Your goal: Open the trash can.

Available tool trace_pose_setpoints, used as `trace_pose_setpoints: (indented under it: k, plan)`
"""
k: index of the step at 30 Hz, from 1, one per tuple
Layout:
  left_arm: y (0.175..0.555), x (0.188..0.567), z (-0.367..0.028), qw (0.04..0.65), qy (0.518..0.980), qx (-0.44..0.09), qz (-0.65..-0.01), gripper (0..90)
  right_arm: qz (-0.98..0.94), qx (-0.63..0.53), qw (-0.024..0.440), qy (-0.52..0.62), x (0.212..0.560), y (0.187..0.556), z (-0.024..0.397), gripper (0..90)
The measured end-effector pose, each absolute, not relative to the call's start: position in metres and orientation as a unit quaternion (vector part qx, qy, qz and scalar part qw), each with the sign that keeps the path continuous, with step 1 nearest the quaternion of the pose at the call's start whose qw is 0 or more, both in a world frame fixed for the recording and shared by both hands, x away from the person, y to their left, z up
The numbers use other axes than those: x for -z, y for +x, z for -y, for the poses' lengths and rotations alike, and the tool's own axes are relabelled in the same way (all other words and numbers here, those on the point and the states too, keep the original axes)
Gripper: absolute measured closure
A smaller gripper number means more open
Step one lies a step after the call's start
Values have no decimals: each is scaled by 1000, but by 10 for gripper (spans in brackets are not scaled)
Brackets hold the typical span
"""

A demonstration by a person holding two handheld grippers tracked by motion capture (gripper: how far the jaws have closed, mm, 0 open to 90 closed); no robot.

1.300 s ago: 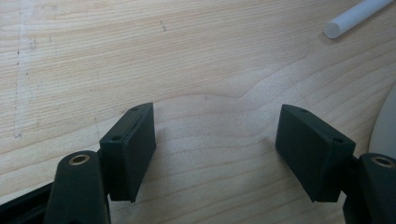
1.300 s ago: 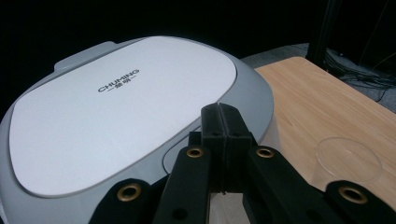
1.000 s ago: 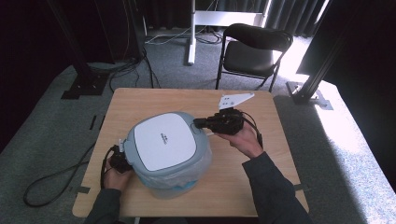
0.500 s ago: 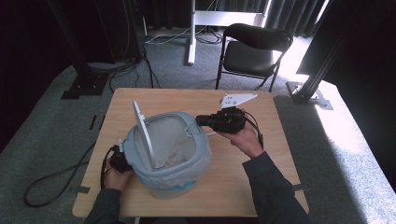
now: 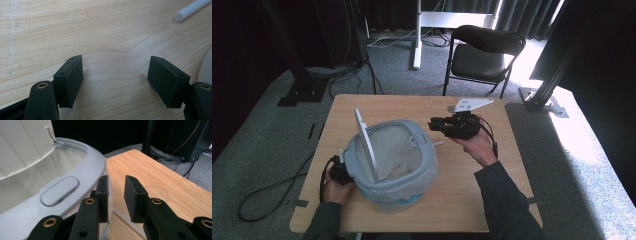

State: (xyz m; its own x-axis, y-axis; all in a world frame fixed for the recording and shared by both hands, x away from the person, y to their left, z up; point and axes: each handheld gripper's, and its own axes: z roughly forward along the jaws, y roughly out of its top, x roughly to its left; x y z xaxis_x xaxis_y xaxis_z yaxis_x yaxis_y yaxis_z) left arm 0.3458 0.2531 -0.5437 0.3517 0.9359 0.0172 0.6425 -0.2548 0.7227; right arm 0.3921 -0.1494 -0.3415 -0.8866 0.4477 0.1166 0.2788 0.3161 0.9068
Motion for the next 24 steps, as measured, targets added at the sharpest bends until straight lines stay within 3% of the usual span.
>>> trace_pose_setpoints:
  k: [24]
  plan:
    - [350, 544, -250, 321, 760, -229, -517, 287, -809, -517, 102, 260, 365, 411, 161, 678]
